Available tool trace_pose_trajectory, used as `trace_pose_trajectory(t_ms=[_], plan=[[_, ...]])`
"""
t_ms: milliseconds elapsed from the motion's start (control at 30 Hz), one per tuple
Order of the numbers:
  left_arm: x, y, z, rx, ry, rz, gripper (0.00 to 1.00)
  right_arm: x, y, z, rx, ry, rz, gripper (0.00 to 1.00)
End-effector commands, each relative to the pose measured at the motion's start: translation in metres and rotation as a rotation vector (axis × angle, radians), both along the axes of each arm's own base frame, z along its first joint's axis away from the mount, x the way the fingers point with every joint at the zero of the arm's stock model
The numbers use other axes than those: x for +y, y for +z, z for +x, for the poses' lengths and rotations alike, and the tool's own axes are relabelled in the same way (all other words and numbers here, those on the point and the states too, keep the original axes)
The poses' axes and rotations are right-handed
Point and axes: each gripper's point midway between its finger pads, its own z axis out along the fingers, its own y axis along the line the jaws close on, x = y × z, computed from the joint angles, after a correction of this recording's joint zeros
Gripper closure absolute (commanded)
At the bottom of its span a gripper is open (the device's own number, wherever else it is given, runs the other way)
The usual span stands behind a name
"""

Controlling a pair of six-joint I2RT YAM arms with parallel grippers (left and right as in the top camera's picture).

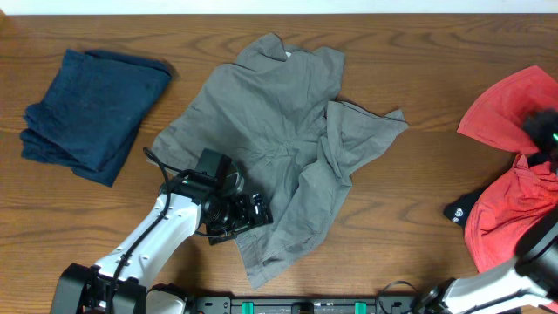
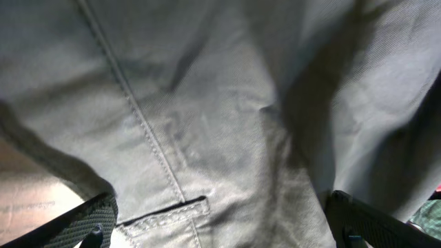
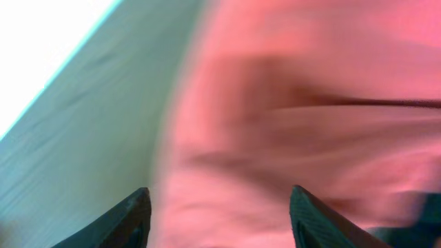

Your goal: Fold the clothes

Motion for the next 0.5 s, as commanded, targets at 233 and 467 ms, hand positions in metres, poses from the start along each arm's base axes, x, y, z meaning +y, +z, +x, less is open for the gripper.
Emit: trace_pose_trajectory(t_ms=[233,467], plan=[[0.006,-0.004,-0.011,0.045,-0.005,0.036,0.02,0.179,-0.009,0.006,0.175,0.459,0.058,0.33],[0.011,-0.008,0.011,-0.056,0.005,0.081,0.02,0.256,-0.045,-0.007,0.327,0.63,0.024,0.39]])
